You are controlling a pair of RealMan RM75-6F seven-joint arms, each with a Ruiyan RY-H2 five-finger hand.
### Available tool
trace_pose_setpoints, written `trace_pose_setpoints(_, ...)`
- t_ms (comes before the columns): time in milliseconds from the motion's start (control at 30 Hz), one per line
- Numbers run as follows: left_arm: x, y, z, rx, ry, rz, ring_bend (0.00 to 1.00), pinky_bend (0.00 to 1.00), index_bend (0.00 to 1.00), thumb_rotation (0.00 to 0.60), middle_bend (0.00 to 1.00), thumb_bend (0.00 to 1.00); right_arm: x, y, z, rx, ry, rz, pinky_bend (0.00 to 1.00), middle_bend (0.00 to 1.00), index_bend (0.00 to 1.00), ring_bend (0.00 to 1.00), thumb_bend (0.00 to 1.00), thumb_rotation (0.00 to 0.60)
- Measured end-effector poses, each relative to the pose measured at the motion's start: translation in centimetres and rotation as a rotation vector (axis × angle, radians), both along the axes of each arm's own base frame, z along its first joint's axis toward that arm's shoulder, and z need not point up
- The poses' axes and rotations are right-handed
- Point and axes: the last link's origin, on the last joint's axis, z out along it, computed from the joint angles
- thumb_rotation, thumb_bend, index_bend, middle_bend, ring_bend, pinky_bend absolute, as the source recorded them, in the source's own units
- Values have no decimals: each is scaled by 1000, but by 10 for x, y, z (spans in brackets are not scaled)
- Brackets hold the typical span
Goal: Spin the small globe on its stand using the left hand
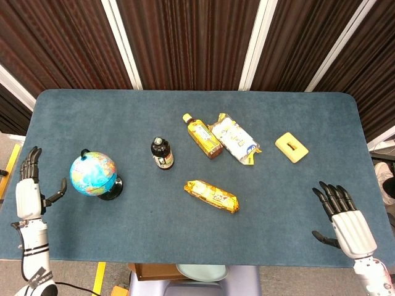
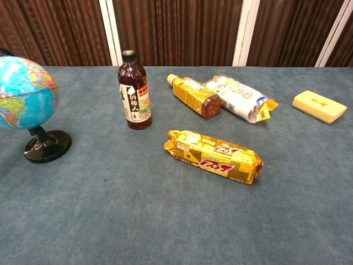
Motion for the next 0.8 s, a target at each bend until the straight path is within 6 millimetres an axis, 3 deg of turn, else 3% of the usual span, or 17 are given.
trace_pose_setpoints(233,31,3,-25,-71,10,-83,0,0,0,600,0,343,1,0,2,-2,-11,6,0,0,0,0,73,600)
trace_pose_setpoints(533,54,6,-43,-89,0,-148,0,0,0,600,0,317,1,3,8,-14,-28,12,0,0,0,0,74,600)
trace_pose_setpoints(800,50,7,-49,-102,28,-132,0,0,0,600,0,313,1,3,9,-18,-32,12,0,0,0,0,74,600)
